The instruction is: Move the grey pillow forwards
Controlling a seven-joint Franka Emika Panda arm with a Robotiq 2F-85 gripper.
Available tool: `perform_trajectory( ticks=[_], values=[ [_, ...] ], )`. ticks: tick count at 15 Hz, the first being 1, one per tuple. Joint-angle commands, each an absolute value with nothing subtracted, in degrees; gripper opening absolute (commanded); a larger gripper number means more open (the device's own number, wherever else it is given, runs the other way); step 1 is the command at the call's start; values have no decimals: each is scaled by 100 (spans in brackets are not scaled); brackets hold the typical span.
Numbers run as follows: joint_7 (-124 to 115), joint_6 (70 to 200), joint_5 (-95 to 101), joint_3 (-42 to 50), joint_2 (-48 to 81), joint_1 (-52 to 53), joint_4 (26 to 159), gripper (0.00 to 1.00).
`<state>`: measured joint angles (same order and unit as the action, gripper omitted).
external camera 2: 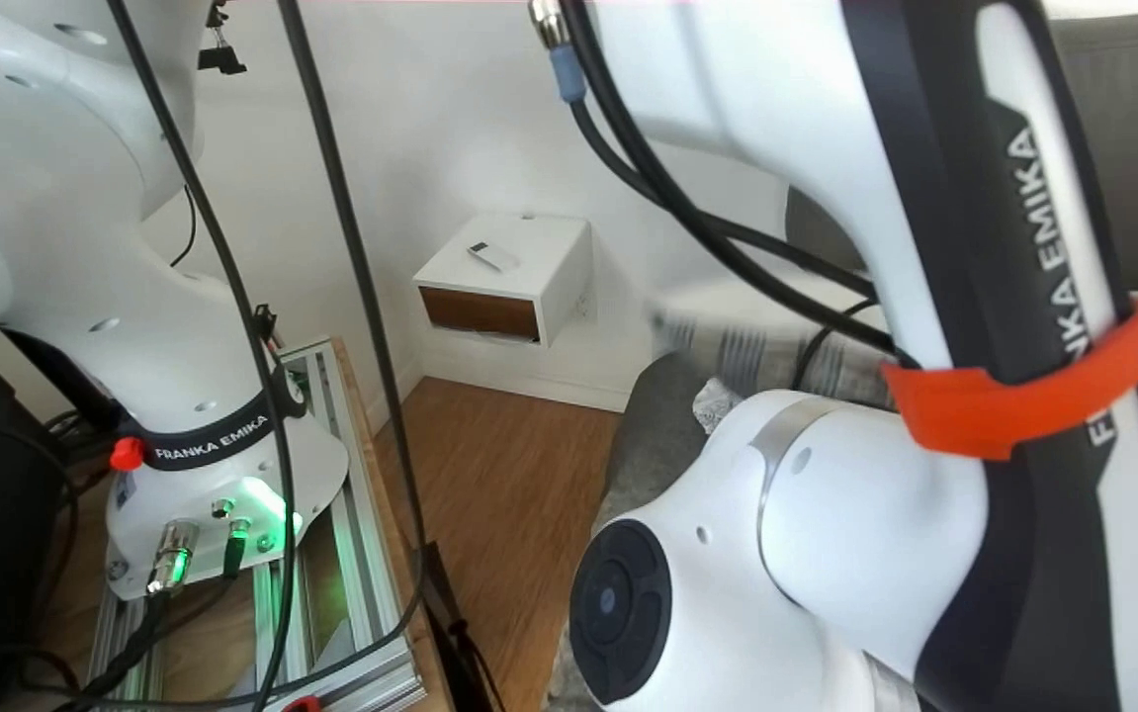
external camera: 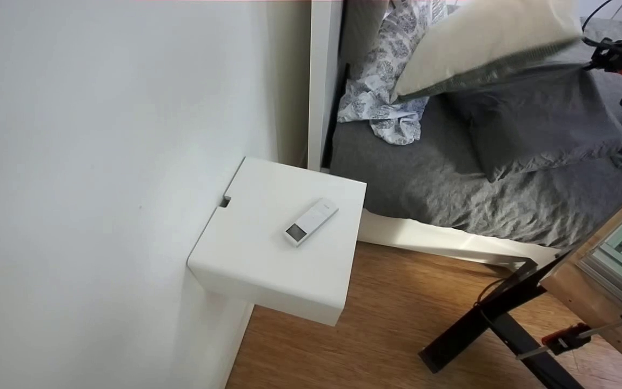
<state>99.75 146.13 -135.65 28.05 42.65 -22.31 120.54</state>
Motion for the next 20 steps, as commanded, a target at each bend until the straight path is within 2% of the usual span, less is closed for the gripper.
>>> perform_trajectory(
  ticks=[1, 5, 10, 11, 16, 20],
  values=[
    [9530, 14771, -13300, 3000, 4137, -1894, 12048, 35],
    [9292, 14271, -12857, 2849, 4141, -1770, 11857, 62],
    [8535, 14083, -11397, 2636, 4126, -1662, 11755, 96],
    [8460, 14150, -11199, 2620, 4117, -1624, 11738, 99],
    [8483, 14667, -10594, 2536, 3854, -1290, 11799, 100],
    [8261, 15885, -10298, 2356, 3545, -707, 11950, 100]
  ],
)
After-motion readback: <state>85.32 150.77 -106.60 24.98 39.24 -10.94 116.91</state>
